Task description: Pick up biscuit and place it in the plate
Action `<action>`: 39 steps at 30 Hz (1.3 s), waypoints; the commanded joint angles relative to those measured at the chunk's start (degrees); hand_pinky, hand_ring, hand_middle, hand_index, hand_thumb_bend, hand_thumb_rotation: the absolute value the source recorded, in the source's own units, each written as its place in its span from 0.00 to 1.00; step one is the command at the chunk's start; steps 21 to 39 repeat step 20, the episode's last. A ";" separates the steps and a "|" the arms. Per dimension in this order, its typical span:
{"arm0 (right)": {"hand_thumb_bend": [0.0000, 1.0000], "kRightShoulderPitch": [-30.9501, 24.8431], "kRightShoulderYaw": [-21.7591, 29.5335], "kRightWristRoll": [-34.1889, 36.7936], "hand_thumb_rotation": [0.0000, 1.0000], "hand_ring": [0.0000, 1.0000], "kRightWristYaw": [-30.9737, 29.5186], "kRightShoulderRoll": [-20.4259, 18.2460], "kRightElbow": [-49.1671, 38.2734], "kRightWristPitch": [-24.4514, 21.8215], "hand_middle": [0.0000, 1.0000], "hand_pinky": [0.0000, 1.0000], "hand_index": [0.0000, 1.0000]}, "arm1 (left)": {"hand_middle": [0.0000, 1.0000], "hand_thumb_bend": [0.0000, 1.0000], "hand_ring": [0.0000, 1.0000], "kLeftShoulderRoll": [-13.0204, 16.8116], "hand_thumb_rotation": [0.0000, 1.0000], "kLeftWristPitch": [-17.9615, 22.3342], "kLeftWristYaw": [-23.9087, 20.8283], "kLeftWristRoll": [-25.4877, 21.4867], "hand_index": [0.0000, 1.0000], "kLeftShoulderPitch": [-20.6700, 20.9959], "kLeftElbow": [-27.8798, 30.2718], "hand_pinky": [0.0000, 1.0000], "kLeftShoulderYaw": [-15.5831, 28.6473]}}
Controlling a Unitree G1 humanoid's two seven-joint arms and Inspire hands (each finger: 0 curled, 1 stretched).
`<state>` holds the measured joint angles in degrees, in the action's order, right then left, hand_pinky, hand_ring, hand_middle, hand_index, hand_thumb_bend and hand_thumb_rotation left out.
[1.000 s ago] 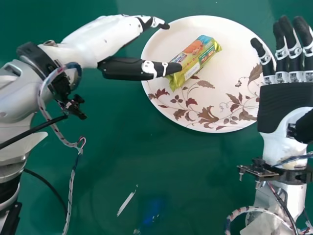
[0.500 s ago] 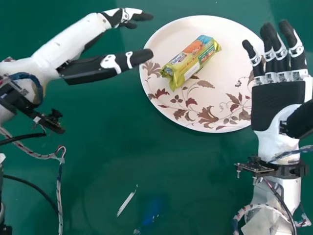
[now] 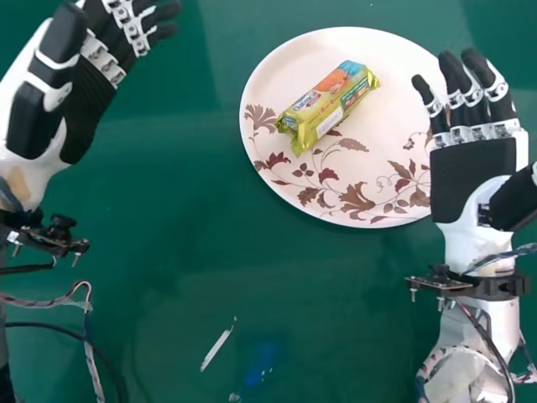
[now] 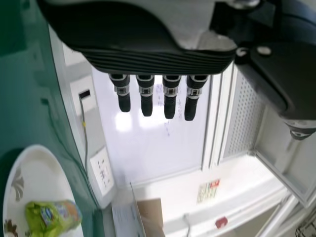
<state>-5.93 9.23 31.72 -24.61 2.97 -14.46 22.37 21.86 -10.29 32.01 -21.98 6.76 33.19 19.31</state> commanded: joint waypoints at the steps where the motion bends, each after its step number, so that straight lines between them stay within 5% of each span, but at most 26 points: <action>1: 0.96 -0.43 0.98 -0.16 0.59 0.84 0.10 0.57 0.72 -0.20 0.79 0.89 0.79 | 1.00 1.00 1.00 -1.56 0.92 0.36 -2.60 -1.86 0.97 -1.95 0.46 1.00 0.78; 12: 0.93 1.99 5.33 8.21 0.60 0.78 -4.54 4.00 2.16 -5.09 0.76 0.78 0.77 | 1.00 1.00 1.00 -15.17 1.00 10.50 -13.11 0.03 0.97 -7.33 -4.78 1.00 -5.11; 19: 0.85 2.96 6.21 11.86 0.58 0.77 -8.07 4.59 2.13 -7.80 0.74 0.78 0.76 | 1.00 1.00 1.00 -20.45 0.98 16.62 -13.99 -2.76 0.99 -9.39 -9.30 1.00 -5.91; 39: 0.84 2.80 6.03 11.81 0.57 0.76 -7.68 4.13 1.69 -8.14 0.74 0.77 0.76 | 1.00 1.00 1.00 -20.83 0.97 17.22 -14.00 -3.27 1.00 -9.54 -10.01 1.00 -5.73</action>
